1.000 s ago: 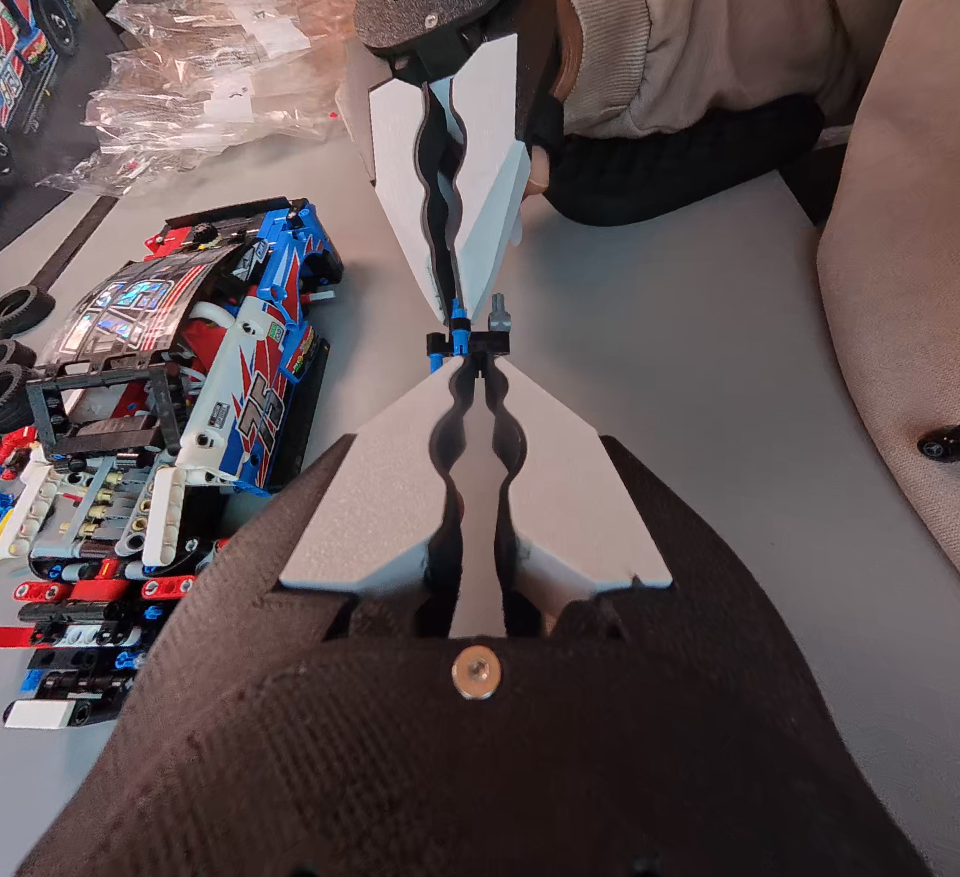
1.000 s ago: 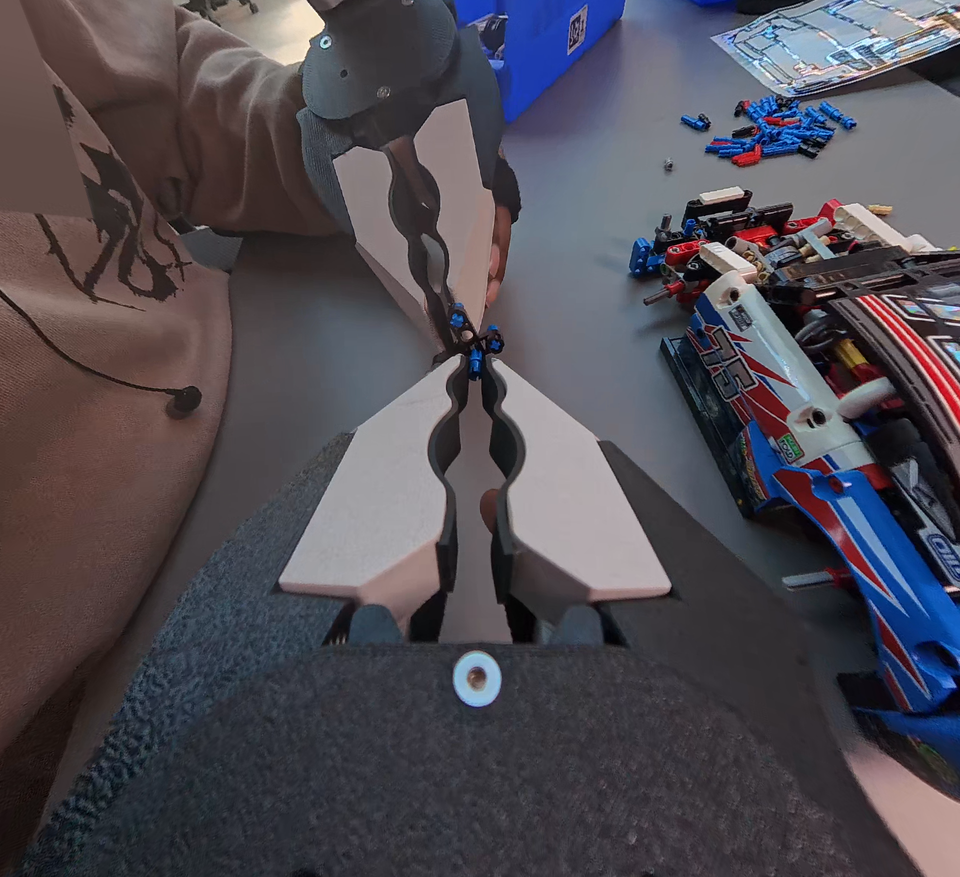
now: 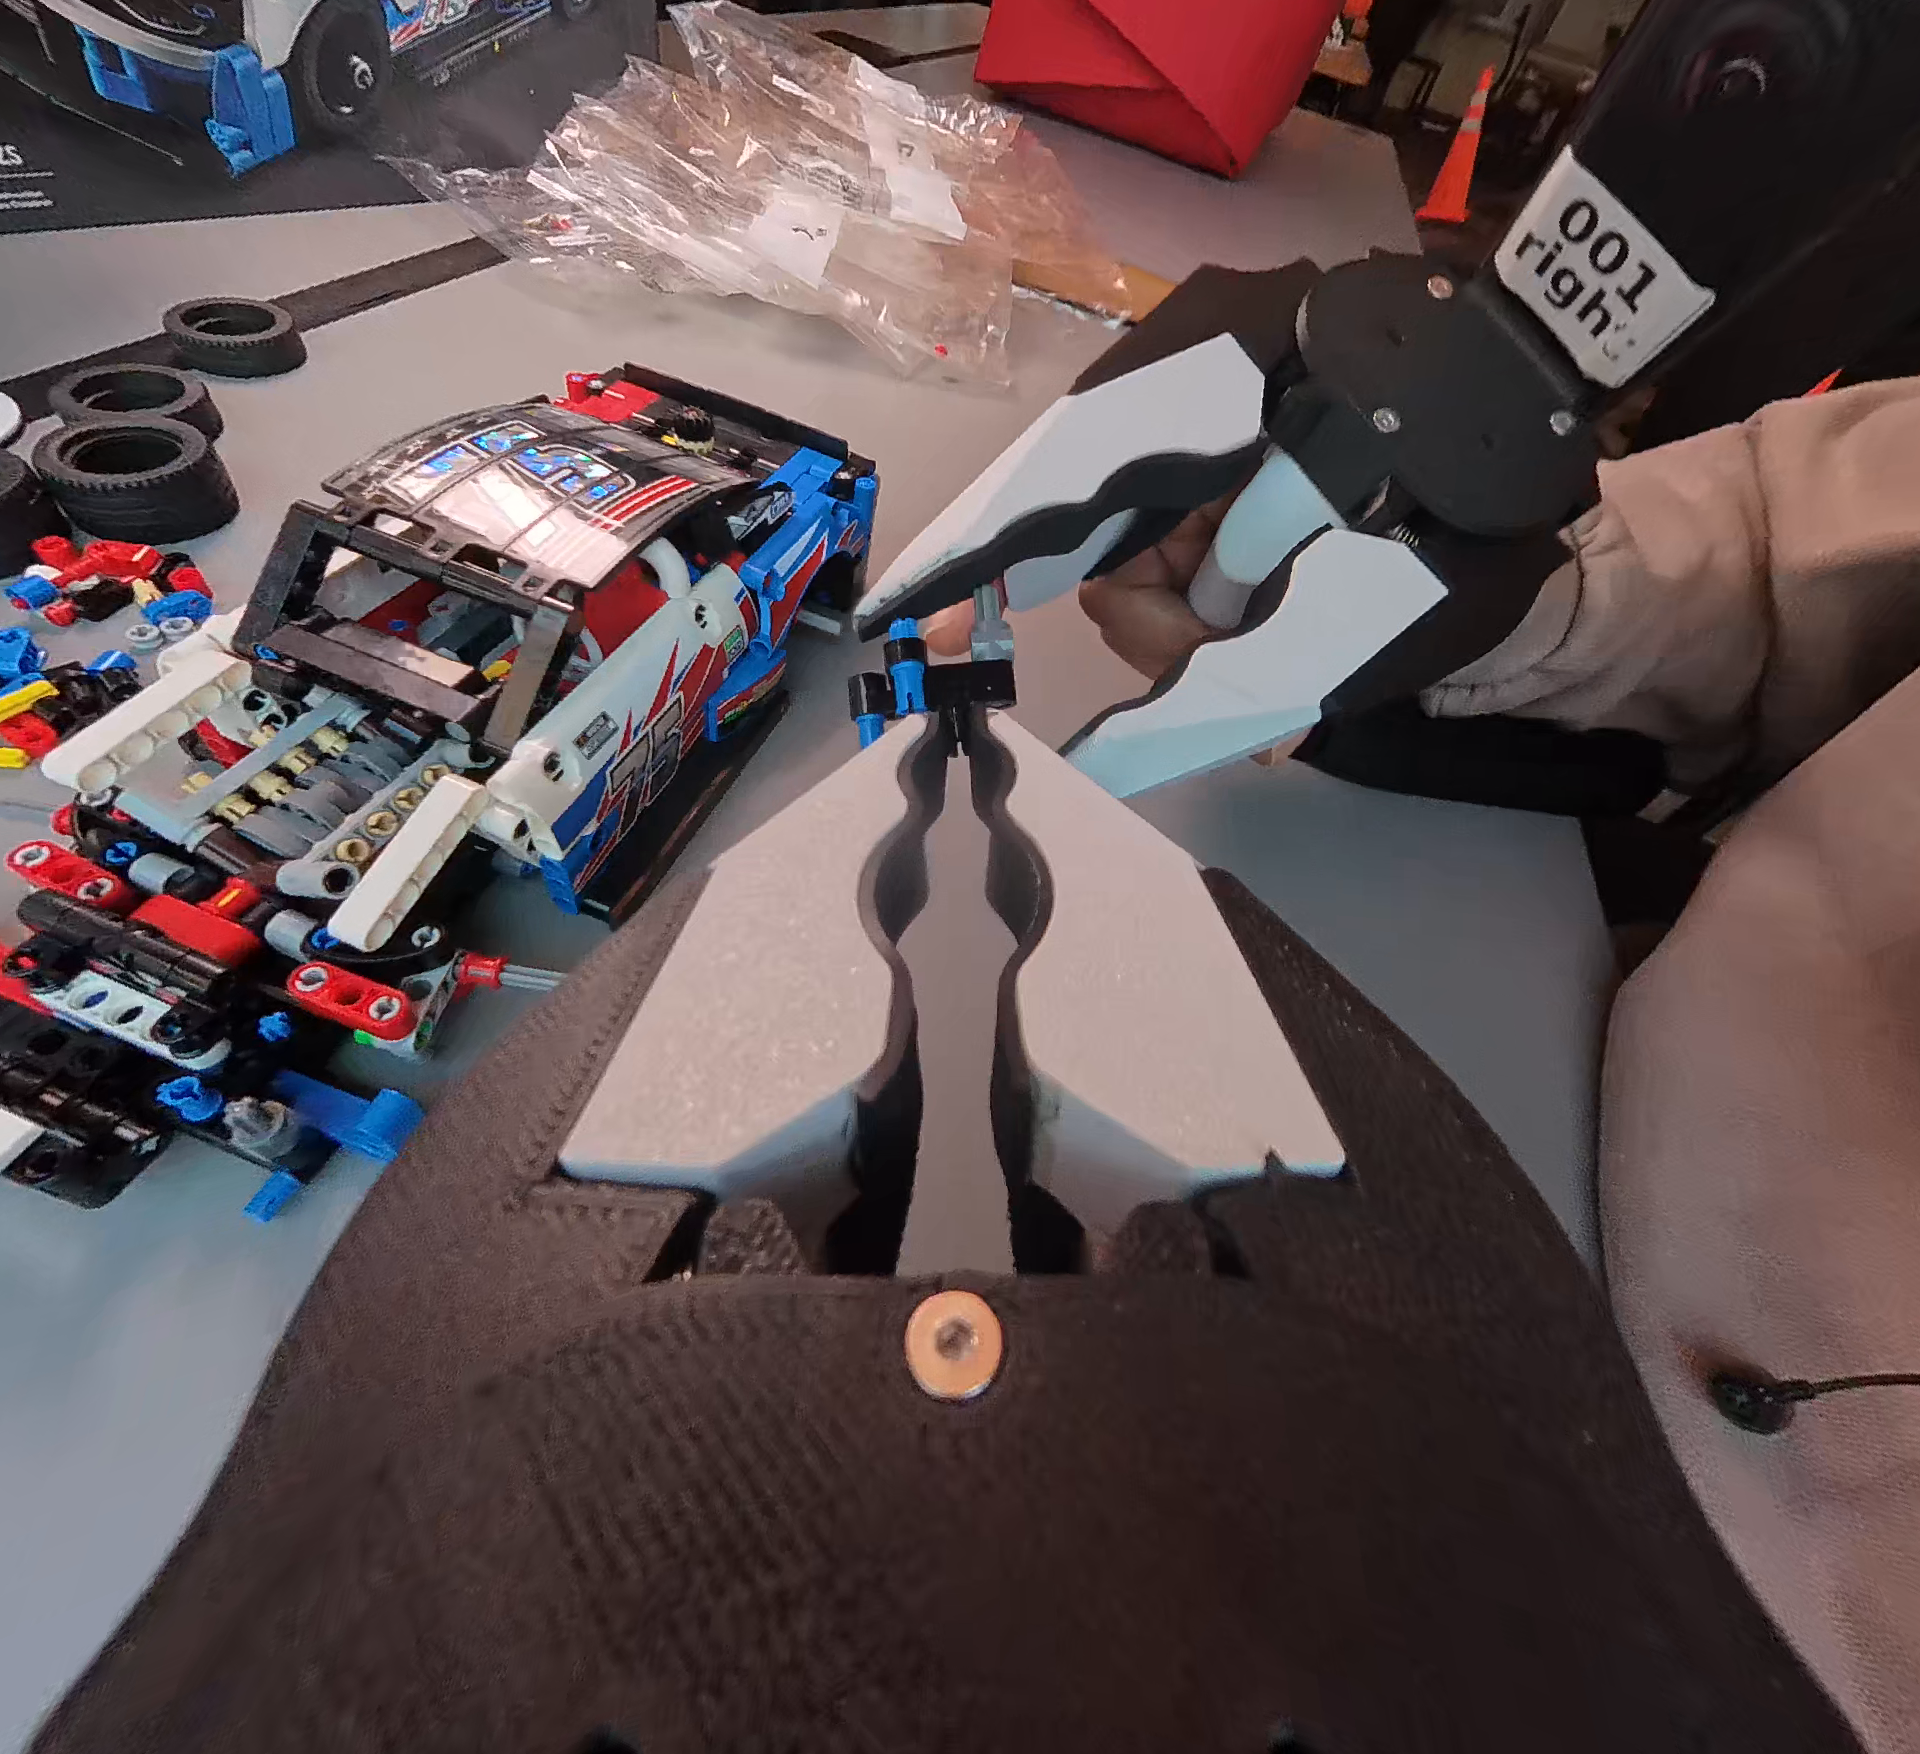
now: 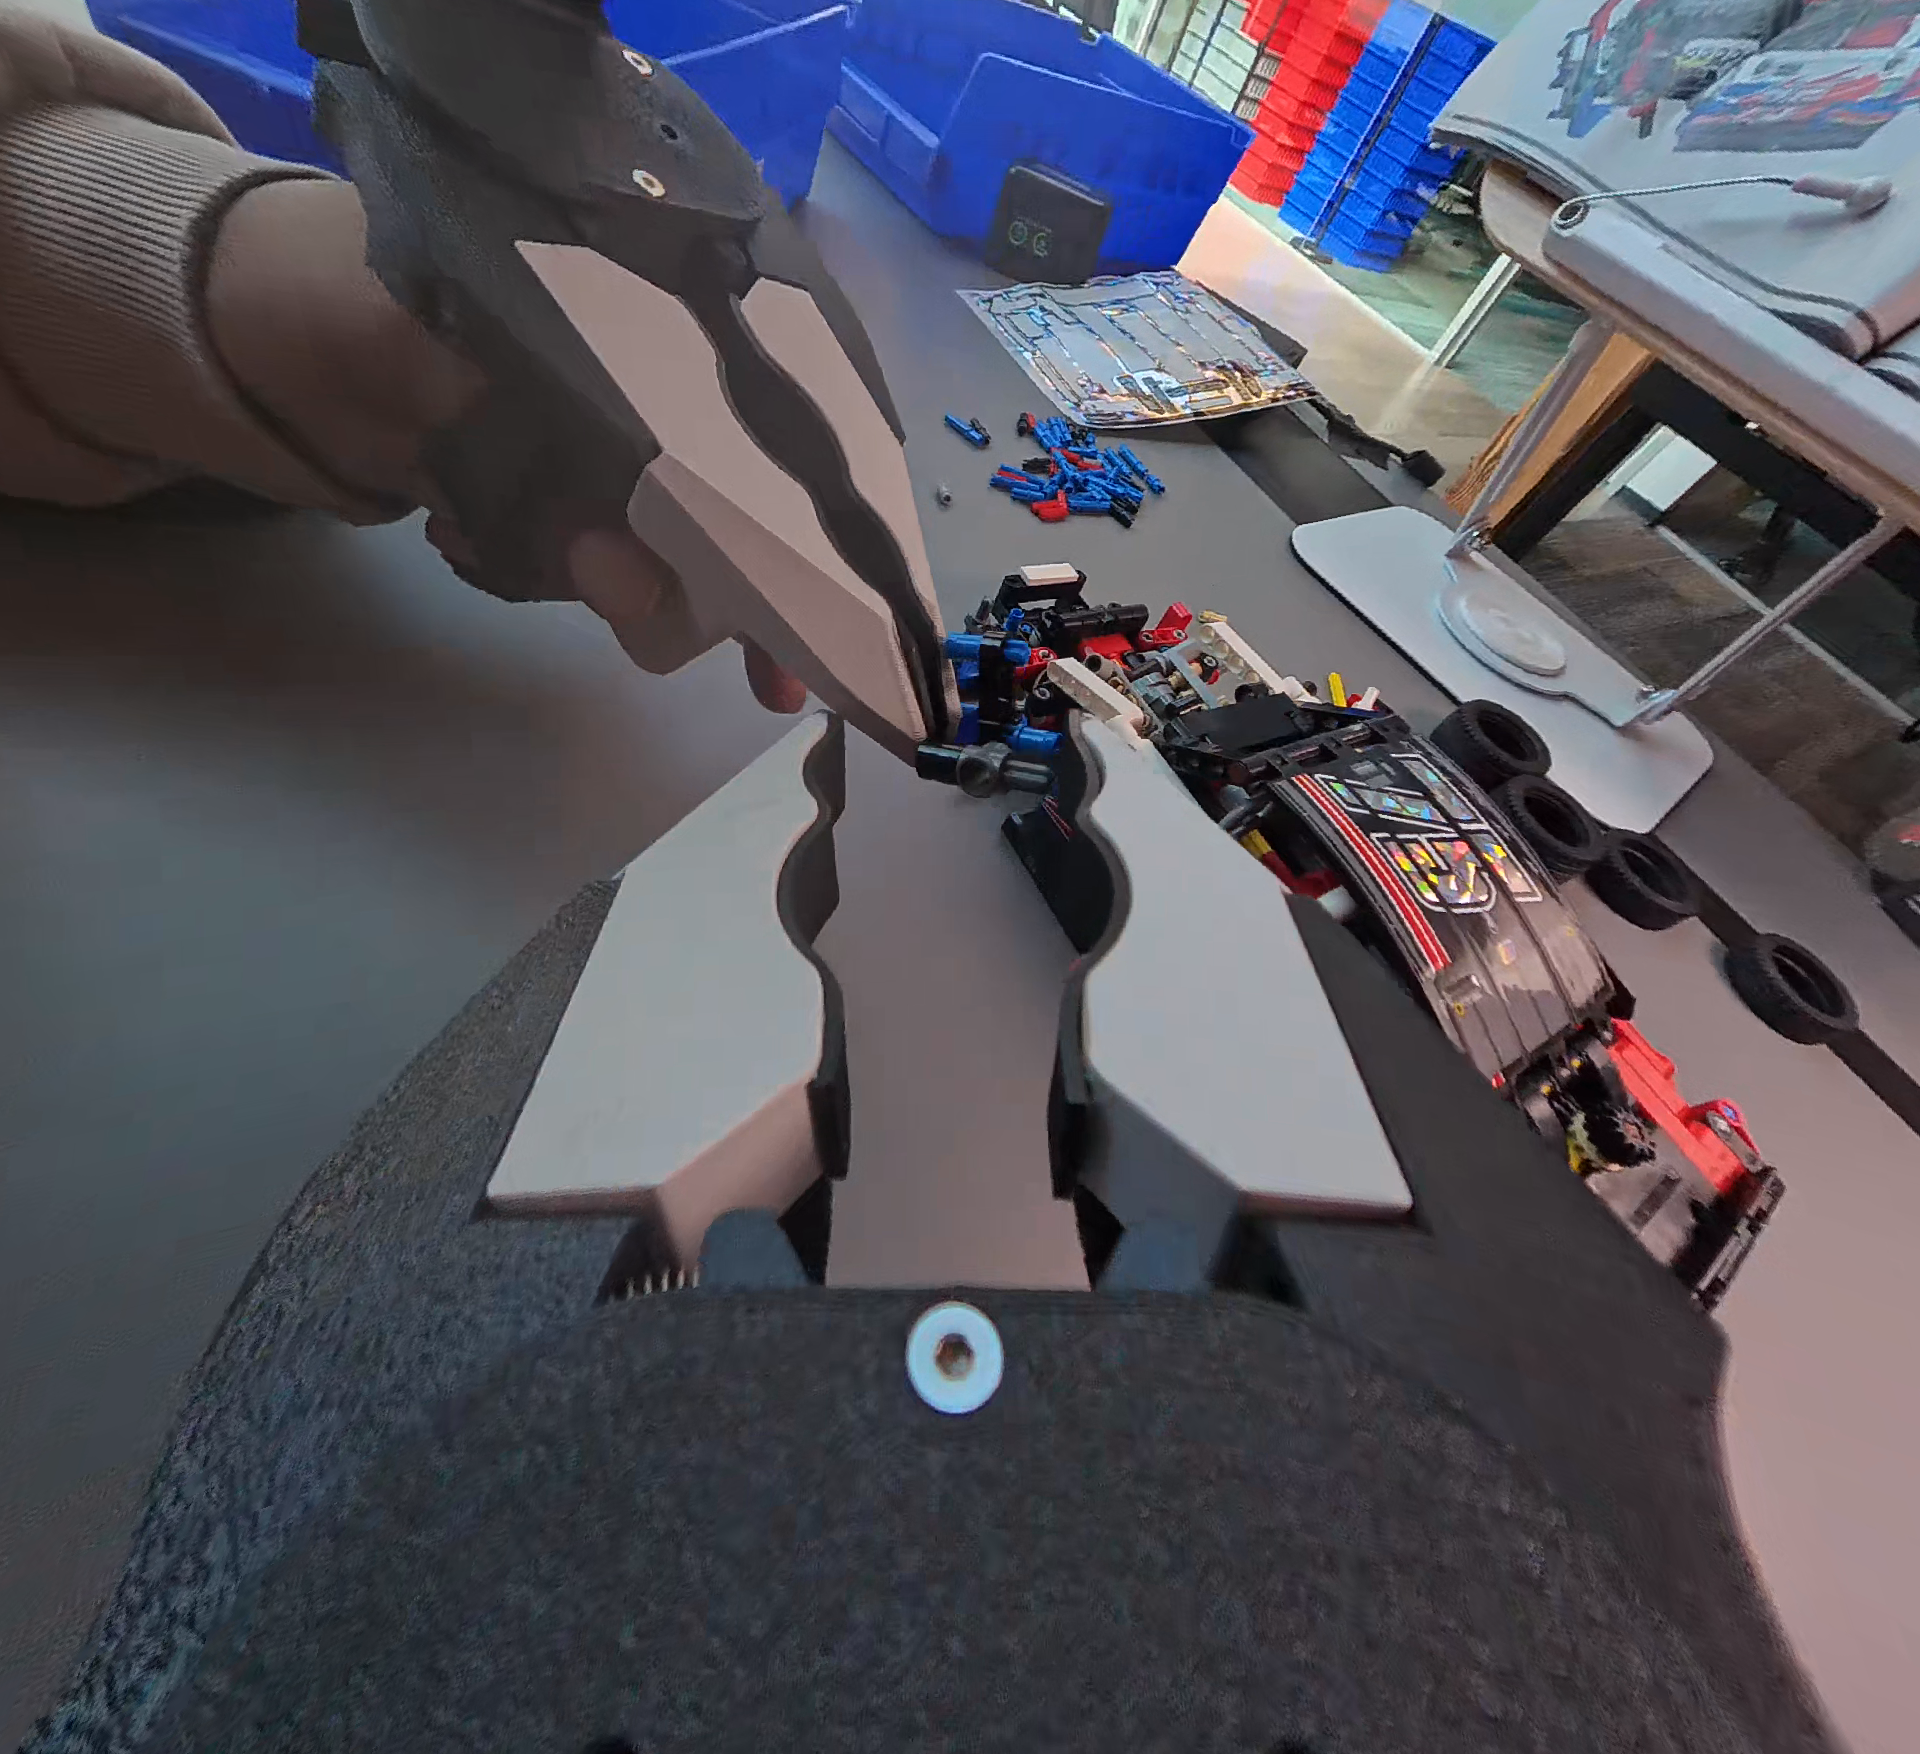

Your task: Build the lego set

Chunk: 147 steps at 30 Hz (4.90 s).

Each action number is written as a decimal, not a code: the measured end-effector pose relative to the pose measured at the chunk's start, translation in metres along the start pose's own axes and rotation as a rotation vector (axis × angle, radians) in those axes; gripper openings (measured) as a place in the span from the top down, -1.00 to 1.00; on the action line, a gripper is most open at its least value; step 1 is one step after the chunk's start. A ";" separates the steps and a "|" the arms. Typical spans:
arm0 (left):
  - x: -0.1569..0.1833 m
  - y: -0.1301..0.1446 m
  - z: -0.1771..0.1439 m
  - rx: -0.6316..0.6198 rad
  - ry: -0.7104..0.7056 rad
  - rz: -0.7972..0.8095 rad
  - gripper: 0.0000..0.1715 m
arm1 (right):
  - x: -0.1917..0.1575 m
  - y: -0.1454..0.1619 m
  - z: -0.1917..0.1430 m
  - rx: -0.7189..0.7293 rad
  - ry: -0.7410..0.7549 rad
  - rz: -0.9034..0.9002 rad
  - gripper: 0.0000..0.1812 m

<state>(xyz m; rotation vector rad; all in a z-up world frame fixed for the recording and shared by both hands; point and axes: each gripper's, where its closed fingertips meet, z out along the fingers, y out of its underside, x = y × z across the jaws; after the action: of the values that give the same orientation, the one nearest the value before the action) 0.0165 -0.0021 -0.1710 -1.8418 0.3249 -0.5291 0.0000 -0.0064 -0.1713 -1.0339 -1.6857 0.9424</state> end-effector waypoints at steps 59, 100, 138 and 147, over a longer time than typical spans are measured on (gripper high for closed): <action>-0.004 0.077 -0.008 -0.423 0.071 0.129 0.96 | -0.047 0.054 0.007 -0.162 -0.235 -0.362 0.96; -0.015 0.031 -0.007 -0.170 -0.012 0.252 0.50 | 0.150 0.109 -0.056 -0.333 0.494 0.145 0.67; 0.027 0.061 0.015 -0.271 0.176 0.219 0.47 | 0.091 0.095 -0.046 -0.260 0.111 0.488 0.39; 0.041 0.069 0.007 -0.319 0.251 0.270 0.54 | 0.071 0.086 -0.031 -0.298 0.124 0.470 0.16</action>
<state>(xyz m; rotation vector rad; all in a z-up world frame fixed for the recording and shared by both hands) 0.0574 -0.0384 -0.2303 -1.9953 0.8560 -0.5431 0.0329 0.0944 -0.2187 -1.7046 -1.5358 0.9077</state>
